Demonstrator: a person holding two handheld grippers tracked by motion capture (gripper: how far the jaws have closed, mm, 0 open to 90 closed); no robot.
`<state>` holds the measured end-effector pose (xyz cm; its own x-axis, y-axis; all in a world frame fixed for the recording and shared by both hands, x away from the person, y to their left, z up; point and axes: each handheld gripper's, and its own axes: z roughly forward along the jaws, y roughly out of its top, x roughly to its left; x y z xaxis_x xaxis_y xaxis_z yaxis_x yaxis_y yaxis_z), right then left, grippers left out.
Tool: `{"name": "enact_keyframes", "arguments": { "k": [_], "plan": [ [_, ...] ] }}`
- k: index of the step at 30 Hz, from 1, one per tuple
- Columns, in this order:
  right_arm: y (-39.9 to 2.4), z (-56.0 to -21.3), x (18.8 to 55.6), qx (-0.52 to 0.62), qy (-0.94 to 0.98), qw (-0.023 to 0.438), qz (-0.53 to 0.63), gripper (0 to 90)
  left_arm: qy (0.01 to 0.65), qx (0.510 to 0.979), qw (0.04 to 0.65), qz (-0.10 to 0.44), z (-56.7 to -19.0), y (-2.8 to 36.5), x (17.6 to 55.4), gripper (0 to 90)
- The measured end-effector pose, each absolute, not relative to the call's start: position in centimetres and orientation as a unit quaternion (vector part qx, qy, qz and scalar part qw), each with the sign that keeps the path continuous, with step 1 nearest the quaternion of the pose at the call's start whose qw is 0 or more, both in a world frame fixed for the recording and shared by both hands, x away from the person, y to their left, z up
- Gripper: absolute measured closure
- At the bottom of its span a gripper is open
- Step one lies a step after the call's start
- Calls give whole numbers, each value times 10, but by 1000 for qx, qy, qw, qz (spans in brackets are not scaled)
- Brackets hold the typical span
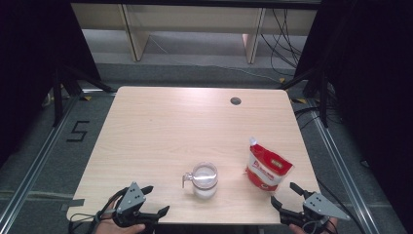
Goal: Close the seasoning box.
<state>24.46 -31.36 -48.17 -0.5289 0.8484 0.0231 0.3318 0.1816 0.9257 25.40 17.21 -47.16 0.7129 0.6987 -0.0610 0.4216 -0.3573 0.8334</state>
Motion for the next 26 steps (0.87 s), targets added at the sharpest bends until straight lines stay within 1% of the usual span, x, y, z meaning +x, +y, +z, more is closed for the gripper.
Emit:
{"name": "enact_keyframes", "arguments": {
  "k": [1, 2, 4, 6, 7, 9, 10, 16, 18, 21, 22, 24, 25, 26],
  "plan": [
    [-314, -482, 245, 401, 727, 263, 491, 185, 343, 814, 441, 159, -472, 173, 254, 174],
    [-313, -482, 244, 403, 724, 262, 494, 184, 348, 806, 454, 153, -473, 171, 252, 174],
    [-314, -482, 243, 398, 725, 274, 491, 184, 348, 807, 451, 155, -473, 172, 251, 174],
    [-314, -482, 242, 398, 727, 270, 490, 185, 349, 804, 456, 152, -474, 171, 250, 174],
    [-313, -482, 241, 401, 732, 256, 488, 187, 346, 807, 452, 154, -474, 172, 249, 174],
    [-313, -482, 240, 401, 732, 256, 487, 187, 346, 808, 450, 155, -474, 172, 249, 174],
    [-312, -483, 240, 405, 731, 244, 492, 187, 347, 808, 450, 154, -474, 171, 248, 174],
    [-311, -483, 238, 412, 728, 241, 492, 187, 347, 806, 453, 156, -475, 172, 249, 174],
    [-310, -483, 238, 417, 723, 247, 492, 187, 347, 806, 453, 156, -475, 172, 249, 174],
    [-310, -483, 238, 418, 724, 244, 491, 187, 346, 808, 451, 155, -475, 172, 249, 174],
    [-312, -483, 240, 403, 729, 259, 488, 186, 347, 808, 450, 153, -475, 172, 248, 174],
    [-313, -484, 241, 403, 729, 261, 488, 186, 348, 807, 451, 154, -475, 171, 248, 174],
    [-312, -484, 241, 405, 730, 251, 490, 184, 343, 810, 450, 157, -474, 172, 249, 174],
    [-313, -484, 242, 395, 732, 263, 489, 184, 335, 812, 450, 161, -474, 173, 250, 174]
  ]
}}
